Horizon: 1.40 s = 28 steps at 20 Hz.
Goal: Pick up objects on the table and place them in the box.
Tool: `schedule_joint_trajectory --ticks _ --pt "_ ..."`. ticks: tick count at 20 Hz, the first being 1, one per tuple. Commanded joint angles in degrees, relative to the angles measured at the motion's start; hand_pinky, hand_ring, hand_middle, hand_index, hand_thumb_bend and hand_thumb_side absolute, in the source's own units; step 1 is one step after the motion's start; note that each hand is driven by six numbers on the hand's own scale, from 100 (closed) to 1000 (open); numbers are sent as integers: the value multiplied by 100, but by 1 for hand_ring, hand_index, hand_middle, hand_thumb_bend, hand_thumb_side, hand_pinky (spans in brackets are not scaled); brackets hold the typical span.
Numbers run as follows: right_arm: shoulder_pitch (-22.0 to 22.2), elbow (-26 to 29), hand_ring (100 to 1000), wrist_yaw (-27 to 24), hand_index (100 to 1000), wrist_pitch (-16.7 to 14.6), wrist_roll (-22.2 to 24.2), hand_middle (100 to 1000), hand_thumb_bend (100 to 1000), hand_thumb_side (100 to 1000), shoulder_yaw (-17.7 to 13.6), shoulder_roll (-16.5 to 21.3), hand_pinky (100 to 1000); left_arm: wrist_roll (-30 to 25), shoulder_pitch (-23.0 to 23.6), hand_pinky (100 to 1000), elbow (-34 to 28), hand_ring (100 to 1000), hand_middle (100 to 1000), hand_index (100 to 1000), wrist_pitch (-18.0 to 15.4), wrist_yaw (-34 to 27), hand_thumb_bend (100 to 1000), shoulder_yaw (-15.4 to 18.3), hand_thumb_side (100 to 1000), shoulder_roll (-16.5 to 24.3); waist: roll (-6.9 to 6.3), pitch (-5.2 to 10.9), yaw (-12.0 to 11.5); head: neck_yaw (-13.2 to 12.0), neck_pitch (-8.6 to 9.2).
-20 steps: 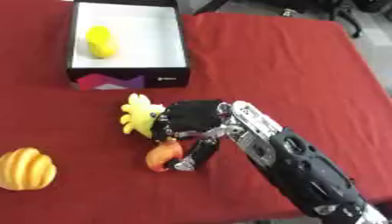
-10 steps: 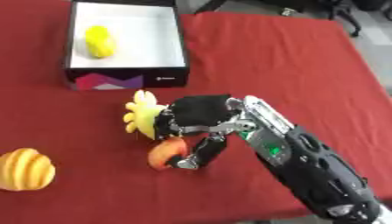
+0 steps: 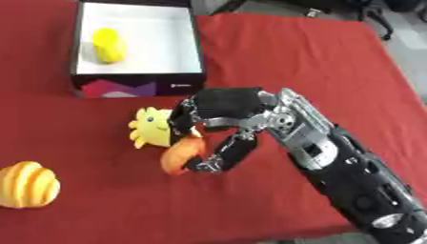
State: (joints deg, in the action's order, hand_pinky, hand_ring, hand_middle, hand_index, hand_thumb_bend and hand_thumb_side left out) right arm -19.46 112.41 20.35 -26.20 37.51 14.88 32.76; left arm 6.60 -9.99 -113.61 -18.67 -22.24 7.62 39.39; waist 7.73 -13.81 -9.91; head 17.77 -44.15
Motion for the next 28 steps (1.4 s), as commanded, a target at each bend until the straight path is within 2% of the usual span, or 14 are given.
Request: schedule_joint_trajectory --ticks 1,2,7,8,9,10,11,16,19,21,25,28 --pt "-130 209 539 -365 593 185 -36 508 100 205 -188 259 557 -27 -7 843 -98 865 765 812 -15 22 100 54 609 202 -151 94 10 16 3" --pt "-166 214 538 -466 592 225 -66 507 100 173 -222 298 556 -28 -7 843 -98 865 765 812 -16 23 100 53 611 201 -155 95 11 23 3" --pt "-412 219 541 -1008 591 395 -225 506 100 157 -386 503 563 -24 -2 843 -98 866 765 812 -8 29 100 54 611 184 -161 91 12 46 3" --pt "-468 219 571 -1101 588 422 -271 502 100 151 -417 551 586 -23 -2 843 -98 866 765 812 -7 31 100 54 611 181 -162 89 10 55 3" --pt "-524 219 575 -1195 588 458 -321 502 100 150 -445 605 589 -21 -2 843 -98 866 765 812 -5 32 100 55 611 176 -164 88 6 63 3" --pt "-578 219 593 -1276 585 498 -364 499 100 189 -471 656 602 -17 -3 843 -98 866 765 812 -4 31 100 57 611 170 -166 88 1 76 3" --pt "-650 219 596 -1373 585 559 -422 498 100 143 -506 721 606 -7 -6 843 -98 866 765 812 -4 31 100 64 611 160 -169 86 -7 94 3" --pt "-1190 102 573 -1982 568 1002 -1054 477 100 100 -815 1176 625 142 -75 842 -98 860 760 811 -10 -63 100 181 620 52 -199 58 -72 282 3" --pt "-1719 -386 564 -2246 566 1211 -1398 471 100 100 -908 1489 631 191 -154 841 -98 853 756 810 -22 -158 100 221 622 -4 -222 32 -153 410 3" --pt "-2048 -788 573 -2258 568 1215 -1452 474 100 102 -887 1637 648 197 -195 841 -98 853 758 811 -34 -203 100 225 622 -21 -240 19 -215 486 3" --pt "-2762 -1809 574 -1993 565 1026 -1693 472 100 105 -805 1793 659 210 -273 841 -98 853 759 814 -116 -280 100 227 620 22 -274 -27 -340 635 49" --pt "-3245 -2763 596 -1677 571 693 -1853 477 100 128 -714 1822 688 229 -335 841 -98 853 760 815 -222 -328 100 231 618 94 -291 -85 -448 760 141"
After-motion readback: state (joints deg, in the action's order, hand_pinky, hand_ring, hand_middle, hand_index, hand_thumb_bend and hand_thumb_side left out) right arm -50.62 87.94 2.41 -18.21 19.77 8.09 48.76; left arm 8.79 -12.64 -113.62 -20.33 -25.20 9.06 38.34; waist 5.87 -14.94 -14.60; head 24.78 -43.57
